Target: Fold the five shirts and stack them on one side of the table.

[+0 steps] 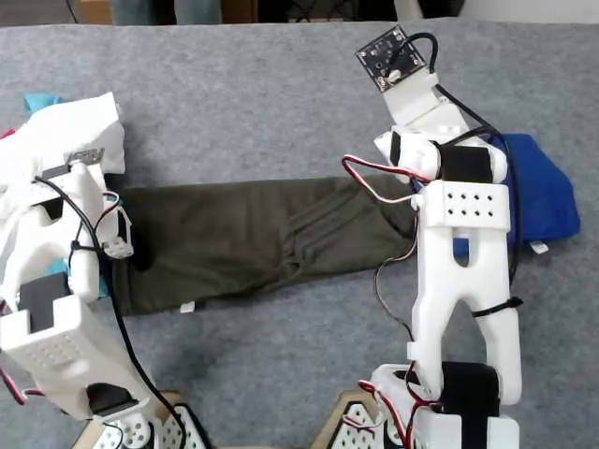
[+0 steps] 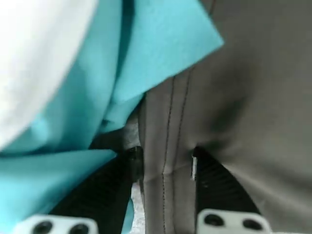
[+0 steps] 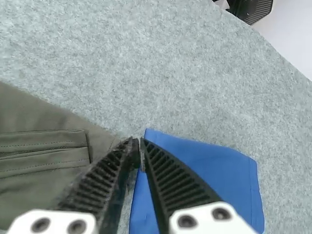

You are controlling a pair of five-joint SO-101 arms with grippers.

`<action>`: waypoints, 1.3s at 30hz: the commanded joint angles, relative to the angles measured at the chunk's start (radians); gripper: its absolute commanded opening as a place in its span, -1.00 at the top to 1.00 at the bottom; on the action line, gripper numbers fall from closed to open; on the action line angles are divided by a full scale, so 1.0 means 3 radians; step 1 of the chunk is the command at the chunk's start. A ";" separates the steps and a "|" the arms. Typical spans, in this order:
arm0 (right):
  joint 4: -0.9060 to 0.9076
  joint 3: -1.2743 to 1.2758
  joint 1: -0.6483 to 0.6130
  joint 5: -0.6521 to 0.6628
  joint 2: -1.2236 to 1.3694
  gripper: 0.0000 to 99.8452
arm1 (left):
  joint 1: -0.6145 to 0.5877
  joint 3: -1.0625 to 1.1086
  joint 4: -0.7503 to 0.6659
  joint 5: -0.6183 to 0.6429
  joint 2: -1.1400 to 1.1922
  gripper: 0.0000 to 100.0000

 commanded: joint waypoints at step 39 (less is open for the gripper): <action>-0.0199 -0.0483 0.1928 0.0701 -0.1286 0.97 | 0.2018 -0.0990 0.0552 0.0189 -0.1064 0.94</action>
